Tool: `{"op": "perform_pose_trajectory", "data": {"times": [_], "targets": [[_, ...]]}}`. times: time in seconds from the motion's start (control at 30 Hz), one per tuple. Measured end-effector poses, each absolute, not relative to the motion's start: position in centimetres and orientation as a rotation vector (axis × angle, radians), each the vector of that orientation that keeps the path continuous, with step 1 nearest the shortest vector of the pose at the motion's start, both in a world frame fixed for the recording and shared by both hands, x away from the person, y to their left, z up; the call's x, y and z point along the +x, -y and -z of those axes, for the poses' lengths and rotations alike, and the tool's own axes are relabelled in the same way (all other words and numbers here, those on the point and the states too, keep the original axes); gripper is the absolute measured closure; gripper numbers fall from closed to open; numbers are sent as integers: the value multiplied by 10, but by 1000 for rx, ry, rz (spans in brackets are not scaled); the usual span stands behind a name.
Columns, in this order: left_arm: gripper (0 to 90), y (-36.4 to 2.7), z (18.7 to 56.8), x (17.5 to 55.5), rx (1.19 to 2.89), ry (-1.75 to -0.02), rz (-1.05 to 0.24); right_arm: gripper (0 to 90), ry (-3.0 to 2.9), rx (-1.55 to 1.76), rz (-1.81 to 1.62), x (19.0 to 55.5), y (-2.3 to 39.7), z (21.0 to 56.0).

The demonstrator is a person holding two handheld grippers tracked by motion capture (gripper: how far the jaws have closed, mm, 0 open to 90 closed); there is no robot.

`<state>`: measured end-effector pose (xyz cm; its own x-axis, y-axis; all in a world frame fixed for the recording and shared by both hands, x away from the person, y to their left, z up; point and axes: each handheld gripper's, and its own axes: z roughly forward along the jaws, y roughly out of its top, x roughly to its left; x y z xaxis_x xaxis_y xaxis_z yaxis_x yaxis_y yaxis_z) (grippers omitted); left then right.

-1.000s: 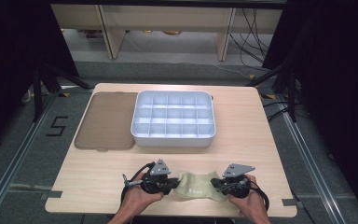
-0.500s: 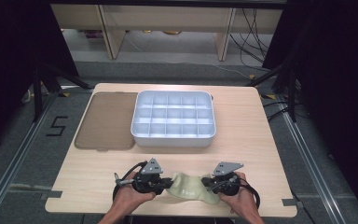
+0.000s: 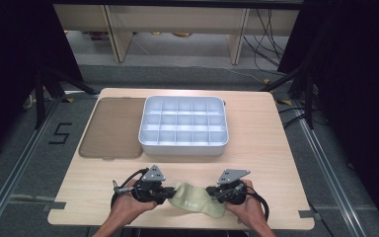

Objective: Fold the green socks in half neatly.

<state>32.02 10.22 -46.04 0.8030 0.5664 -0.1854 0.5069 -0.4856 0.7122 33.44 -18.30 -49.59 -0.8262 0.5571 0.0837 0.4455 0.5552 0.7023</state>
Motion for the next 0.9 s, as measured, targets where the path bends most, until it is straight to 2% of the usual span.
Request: {"op": "perform_pose_trajectory", "data": {"times": [0.2,0.9], "targets": [[839,-106,456,321,2205,-772,-104,878,-2635,848,-1141,336,176,495],[840,-104,443,321,2141,-784,-75,884,-2715,872,-1130,354,133,507]]}}
